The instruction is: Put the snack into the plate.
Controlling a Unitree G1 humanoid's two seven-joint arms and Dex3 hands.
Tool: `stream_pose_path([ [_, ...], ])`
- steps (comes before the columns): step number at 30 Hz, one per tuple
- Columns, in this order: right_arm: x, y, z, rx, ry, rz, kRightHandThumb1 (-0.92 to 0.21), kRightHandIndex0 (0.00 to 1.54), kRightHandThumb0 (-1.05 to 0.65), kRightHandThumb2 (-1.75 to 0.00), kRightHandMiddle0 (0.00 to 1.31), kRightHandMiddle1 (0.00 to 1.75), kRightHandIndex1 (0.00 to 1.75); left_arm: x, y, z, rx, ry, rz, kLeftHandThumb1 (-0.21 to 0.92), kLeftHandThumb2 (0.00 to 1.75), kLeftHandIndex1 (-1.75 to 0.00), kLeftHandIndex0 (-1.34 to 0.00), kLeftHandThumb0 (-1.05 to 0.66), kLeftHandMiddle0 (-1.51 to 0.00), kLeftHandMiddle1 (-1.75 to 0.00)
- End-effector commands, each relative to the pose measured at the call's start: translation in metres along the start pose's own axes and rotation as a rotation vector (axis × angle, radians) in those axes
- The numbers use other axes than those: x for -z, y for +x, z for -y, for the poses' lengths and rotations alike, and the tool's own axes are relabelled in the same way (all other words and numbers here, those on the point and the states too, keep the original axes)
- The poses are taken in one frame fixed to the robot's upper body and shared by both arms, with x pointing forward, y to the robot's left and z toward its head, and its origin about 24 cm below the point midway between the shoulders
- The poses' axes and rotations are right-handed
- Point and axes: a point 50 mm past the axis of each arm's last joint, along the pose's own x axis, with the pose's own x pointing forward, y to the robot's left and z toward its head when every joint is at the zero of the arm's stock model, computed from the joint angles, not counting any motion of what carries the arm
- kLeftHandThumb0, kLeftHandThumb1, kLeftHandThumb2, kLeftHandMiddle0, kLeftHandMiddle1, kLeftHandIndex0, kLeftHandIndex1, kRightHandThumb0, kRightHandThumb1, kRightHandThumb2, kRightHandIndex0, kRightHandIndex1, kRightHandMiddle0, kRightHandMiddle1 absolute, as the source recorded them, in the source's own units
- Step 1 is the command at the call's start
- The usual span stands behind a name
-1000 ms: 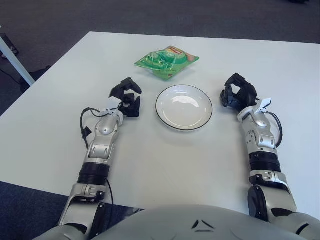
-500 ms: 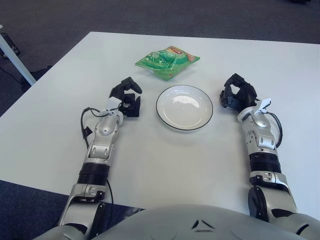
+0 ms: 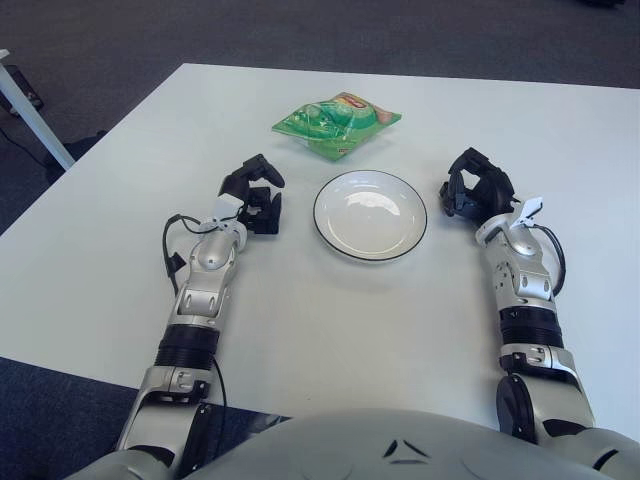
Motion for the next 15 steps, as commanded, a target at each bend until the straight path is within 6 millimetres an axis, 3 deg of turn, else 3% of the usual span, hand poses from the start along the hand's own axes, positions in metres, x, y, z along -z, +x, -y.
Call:
stream_pose_path([
  [1, 0.032, -0.021, 0.010, 0.054, 0.023, -0.118, -0.43, 1.32, -0.45, -1.18, 0.52, 1.75, 1.75, 0.037, -0.026, 0.003, -0.012, 0.072, -0.108, 0.21, 1.44, -1.75, -0.70, -0.52, -1.30, -1.75],
  [15, 0.031, -0.018, 0.001, 0.067, 0.028, -0.117, -0.44, 1.33, -0.45, -1.17, 0.52, 1.75, 1.75, 0.030, -0.019, -0.013, -0.108, 0.398, 0.085, 0.22, 1.43, -1.75, -0.69, -0.52, -1.28, -1.75],
])
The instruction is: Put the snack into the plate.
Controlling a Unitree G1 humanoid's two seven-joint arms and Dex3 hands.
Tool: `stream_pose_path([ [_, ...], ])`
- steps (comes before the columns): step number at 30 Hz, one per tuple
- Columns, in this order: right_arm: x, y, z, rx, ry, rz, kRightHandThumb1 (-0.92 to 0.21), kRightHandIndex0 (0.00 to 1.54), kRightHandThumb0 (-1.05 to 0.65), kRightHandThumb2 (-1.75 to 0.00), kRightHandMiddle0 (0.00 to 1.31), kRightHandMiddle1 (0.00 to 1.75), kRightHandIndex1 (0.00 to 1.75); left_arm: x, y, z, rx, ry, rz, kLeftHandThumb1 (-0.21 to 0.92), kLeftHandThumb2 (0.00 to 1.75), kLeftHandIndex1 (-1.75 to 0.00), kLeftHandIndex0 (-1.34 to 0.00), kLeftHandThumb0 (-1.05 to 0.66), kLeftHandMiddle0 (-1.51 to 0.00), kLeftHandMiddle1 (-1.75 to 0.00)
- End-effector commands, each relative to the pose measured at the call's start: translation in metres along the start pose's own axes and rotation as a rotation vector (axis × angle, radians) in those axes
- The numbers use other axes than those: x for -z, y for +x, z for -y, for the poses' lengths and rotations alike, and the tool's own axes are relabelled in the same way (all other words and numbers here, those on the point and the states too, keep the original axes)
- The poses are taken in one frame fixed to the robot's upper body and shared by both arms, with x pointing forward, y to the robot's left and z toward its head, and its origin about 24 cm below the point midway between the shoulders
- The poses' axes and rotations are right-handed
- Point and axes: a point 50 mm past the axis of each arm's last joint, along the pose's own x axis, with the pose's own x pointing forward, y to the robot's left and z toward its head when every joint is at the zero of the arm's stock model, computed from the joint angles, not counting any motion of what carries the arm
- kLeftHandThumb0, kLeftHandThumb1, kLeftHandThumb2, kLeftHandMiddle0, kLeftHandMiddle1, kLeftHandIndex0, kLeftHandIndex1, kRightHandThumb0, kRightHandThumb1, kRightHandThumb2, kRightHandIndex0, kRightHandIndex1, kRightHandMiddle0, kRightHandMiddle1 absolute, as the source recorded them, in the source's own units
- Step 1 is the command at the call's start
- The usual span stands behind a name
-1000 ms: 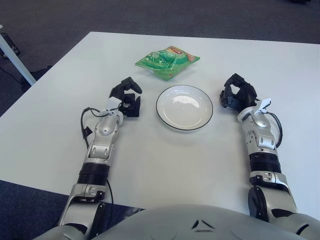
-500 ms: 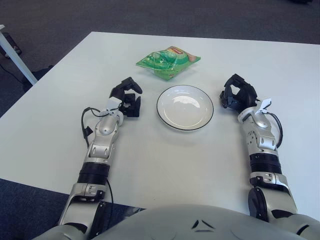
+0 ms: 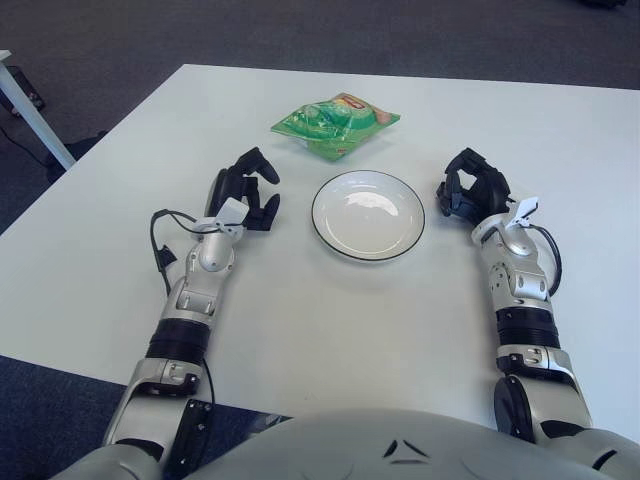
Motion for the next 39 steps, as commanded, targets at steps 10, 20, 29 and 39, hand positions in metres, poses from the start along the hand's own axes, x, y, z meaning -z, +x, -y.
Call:
stream_pose_path([
  [10, 0.031, -0.016, 0.006, 0.059, 0.030, -0.113, -0.44, 1.32, -0.45, -1.17, 0.52, 1.75, 1.75, 0.022, -0.009, 0.005, 0.090, 0.053, -0.035, 0.24, 1.41, -1.75, -0.68, -0.51, -1.29, -1.75],
  [20, 0.032, -0.016, 0.006, 0.063, 0.030, -0.111, -0.44, 1.32, -0.45, -1.17, 0.52, 1.75, 1.75, 0.010, 0.023, -0.026, 0.186, 0.175, 0.002, 0.21, 1.45, -1.75, -0.70, -0.53, -1.29, -1.75],
  [29, 0.031, -0.016, 0.005, 0.067, 0.024, -0.114, -0.43, 1.32, -0.45, -1.18, 0.53, 1.75, 1.75, -0.012, 0.041, -0.046, 0.159, 0.272, 0.111, 0.32, 1.31, -1.75, -0.61, -0.48, -1.15, -1.75],
  [39, 0.031, -0.016, 0.004, 0.056, 0.013, -0.135, -0.43, 1.32, -0.45, -1.18, 0.53, 1.75, 1.75, -0.046, 0.069, -0.044, 0.106, 0.480, 0.315, 0.65, 0.89, -1.75, -0.36, -0.40, -0.43, -1.72],
])
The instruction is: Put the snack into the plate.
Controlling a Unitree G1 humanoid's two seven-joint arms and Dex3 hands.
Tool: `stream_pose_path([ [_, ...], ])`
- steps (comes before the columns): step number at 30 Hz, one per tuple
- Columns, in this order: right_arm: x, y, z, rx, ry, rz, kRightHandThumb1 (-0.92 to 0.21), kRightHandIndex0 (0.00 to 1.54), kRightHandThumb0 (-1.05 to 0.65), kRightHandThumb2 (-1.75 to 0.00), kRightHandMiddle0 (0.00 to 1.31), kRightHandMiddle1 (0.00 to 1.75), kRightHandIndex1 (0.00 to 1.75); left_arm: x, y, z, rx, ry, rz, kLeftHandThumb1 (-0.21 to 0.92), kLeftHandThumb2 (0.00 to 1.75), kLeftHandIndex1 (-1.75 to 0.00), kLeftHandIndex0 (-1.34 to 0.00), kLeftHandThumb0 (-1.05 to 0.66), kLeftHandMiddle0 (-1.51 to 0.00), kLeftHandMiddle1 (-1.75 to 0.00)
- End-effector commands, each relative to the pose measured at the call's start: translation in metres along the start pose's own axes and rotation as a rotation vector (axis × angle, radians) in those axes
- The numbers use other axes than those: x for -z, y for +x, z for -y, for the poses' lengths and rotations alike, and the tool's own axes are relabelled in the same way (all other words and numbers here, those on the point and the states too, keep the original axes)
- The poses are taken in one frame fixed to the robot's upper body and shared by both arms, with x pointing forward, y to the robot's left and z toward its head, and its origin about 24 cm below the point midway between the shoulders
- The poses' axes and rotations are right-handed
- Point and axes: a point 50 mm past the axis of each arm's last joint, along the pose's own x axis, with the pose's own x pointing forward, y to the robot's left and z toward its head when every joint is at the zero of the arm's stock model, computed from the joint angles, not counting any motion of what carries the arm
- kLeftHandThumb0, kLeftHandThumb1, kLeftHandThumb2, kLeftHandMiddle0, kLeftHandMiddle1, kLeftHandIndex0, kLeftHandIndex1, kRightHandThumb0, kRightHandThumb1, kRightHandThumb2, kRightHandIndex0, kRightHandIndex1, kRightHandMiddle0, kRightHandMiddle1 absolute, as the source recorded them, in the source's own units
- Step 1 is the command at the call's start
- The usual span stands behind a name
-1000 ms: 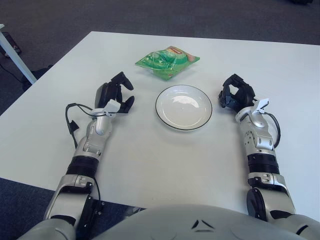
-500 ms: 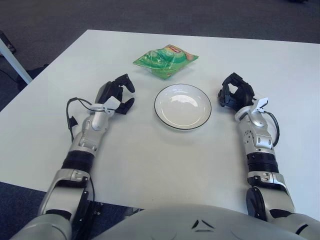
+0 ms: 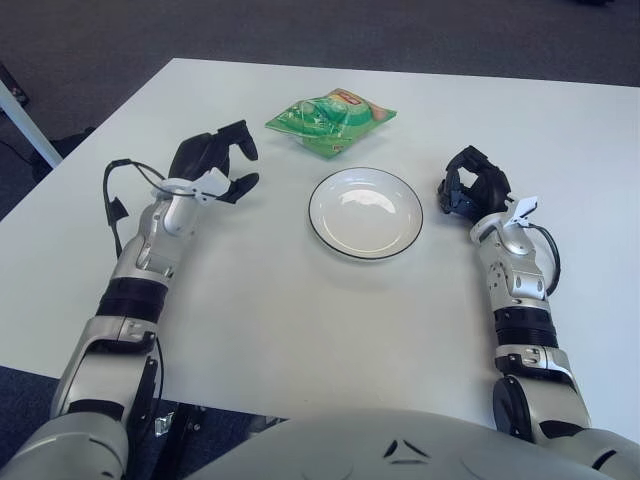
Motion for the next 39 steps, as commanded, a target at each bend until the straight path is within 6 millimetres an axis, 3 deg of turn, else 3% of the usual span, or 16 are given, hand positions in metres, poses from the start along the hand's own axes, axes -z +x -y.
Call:
stream_pose_path([
  [1, 0.032, -0.016, 0.005, 0.029, 0.018, -0.138, -0.43, 1.32, -0.45, -1.18, 0.53, 1.75, 1.75, -0.011, 0.014, -0.006, -0.027, 0.105, 0.099, 0.69, 0.83, -1.75, -0.33, -0.39, -0.34, -1.68],
  [6, 0.032, -0.016, 0.004, 0.027, 0.018, -0.140, -0.43, 1.31, -0.45, -1.18, 0.53, 1.75, 1.75, -0.014, 0.021, -0.007, -0.027, 0.185, 0.152, 0.83, 0.62, -1.74, -0.25, -0.37, -0.17, -1.53],
  [9, 0.032, -0.016, 0.003, 0.026, 0.016, -0.142, -0.43, 1.31, -0.45, -1.18, 0.53, 1.75, 1.75, -0.016, 0.025, -0.007, -0.020, 0.230, 0.184, 0.71, 0.70, -1.39, -0.08, -0.53, -0.10, -1.28],
  [13, 0.032, -0.016, 0.002, 0.023, 0.011, -0.143, -0.43, 1.31, -0.45, -1.18, 0.53, 1.75, 1.75, -0.018, 0.031, -0.009, -0.016, 0.316, 0.225, 0.65, 0.75, -1.07, -0.02, -0.60, -0.03, -0.99],
  [20, 0.032, -0.017, 0.001, 0.013, 0.003, -0.142, -0.43, 1.31, -0.45, -1.18, 0.53, 1.75, 1.75, -0.023, 0.042, -0.011, -0.077, 0.481, 0.312, 0.62, 0.72, -0.75, 0.00, -0.67, 0.00, -0.60],
  [22, 0.031, -0.017, 0.001, 0.008, 0.007, -0.141, -0.43, 1.31, -0.45, -1.18, 0.53, 1.75, 1.75, -0.024, 0.044, -0.010, -0.075, 0.518, 0.318, 0.65, 0.67, -0.55, 0.00, -0.72, 0.00, -0.34],
  [25, 0.031, -0.017, 0.001, 0.004, 0.012, -0.142, -0.42, 1.31, -0.45, -1.19, 0.53, 1.75, 1.75, -0.024, 0.047, -0.009, -0.066, 0.557, 0.326, 0.69, 0.61, -0.38, 0.00, -0.78, -0.01, -0.17],
  [32, 0.030, -0.017, 0.000, -0.002, 0.014, -0.149, -0.41, 1.29, -0.45, -1.20, 0.54, 1.75, 1.75, -0.028, 0.059, 0.003, -0.002, 0.617, 0.366, 0.81, 0.44, -0.06, 0.00, -0.91, 0.00, -0.01],
  [39, 0.029, -0.017, 0.000, -0.010, 0.021, -0.155, -0.41, 1.28, -0.46, -1.21, 0.55, 1.75, 1.75, -0.033, 0.067, 0.010, 0.112, 0.662, 0.438, 0.91, 0.35, 0.00, 0.00, -1.02, 0.00, 0.00],
])
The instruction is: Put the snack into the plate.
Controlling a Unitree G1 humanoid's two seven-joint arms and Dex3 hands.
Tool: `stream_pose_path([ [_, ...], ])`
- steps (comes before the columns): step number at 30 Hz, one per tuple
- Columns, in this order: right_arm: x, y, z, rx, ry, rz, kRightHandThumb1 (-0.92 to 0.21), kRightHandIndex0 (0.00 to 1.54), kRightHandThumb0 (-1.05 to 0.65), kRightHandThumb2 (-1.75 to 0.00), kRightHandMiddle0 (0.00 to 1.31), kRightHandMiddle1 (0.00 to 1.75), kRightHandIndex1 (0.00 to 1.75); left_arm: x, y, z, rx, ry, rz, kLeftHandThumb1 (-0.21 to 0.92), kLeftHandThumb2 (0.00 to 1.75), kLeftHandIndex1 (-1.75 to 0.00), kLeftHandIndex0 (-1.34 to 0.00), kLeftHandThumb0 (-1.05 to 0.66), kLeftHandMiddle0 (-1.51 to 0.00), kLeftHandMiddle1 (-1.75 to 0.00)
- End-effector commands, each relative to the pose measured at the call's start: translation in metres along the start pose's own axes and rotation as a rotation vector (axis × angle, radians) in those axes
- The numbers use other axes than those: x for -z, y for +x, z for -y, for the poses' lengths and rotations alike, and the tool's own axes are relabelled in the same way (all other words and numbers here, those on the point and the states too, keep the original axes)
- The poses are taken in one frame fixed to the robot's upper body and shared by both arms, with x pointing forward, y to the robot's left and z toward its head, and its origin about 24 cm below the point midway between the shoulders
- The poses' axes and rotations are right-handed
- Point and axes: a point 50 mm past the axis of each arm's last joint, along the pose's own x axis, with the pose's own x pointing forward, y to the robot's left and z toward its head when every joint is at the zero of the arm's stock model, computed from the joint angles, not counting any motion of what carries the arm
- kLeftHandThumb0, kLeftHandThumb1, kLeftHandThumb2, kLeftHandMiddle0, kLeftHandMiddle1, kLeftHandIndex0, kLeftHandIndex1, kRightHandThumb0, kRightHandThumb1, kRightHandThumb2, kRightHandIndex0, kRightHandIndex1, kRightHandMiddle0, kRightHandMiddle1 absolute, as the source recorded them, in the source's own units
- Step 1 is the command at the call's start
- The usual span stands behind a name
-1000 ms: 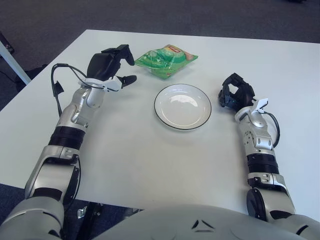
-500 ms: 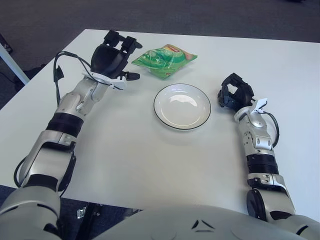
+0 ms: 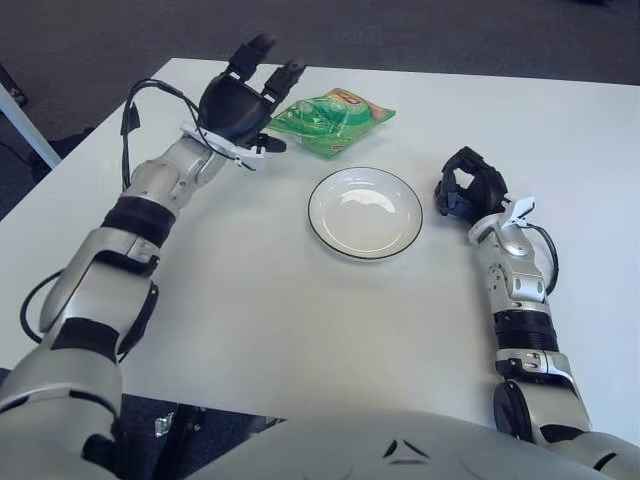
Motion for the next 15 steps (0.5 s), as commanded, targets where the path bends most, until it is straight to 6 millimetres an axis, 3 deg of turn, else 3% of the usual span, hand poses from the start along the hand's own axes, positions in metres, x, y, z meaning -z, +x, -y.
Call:
stream_pose_path([
  [1, 0.031, -0.015, 0.005, 0.022, 0.030, -0.141, -0.41, 1.28, -0.46, -1.21, 0.55, 1.75, 1.75, 0.000, 0.009, -0.002, 0.040, 0.031, 0.062, 0.91, 0.36, 0.00, 0.00, -1.03, 0.00, 0.00],
  [7, 0.031, -0.015, 0.006, 0.022, 0.030, -0.143, -0.40, 1.28, -0.46, -1.21, 0.55, 1.75, 1.75, -0.003, 0.016, 0.004, 0.094, 0.035, 0.109, 0.92, 0.38, 0.00, 0.00, -1.05, 0.00, 0.00],
  [15, 0.031, -0.015, 0.005, 0.014, 0.024, -0.141, -0.40, 1.28, -0.46, -1.21, 0.55, 1.75, 1.75, -0.020, 0.037, 0.007, 0.200, 0.095, 0.244, 0.88, 0.22, 0.00, 0.00, -1.03, 0.00, 0.00],
])
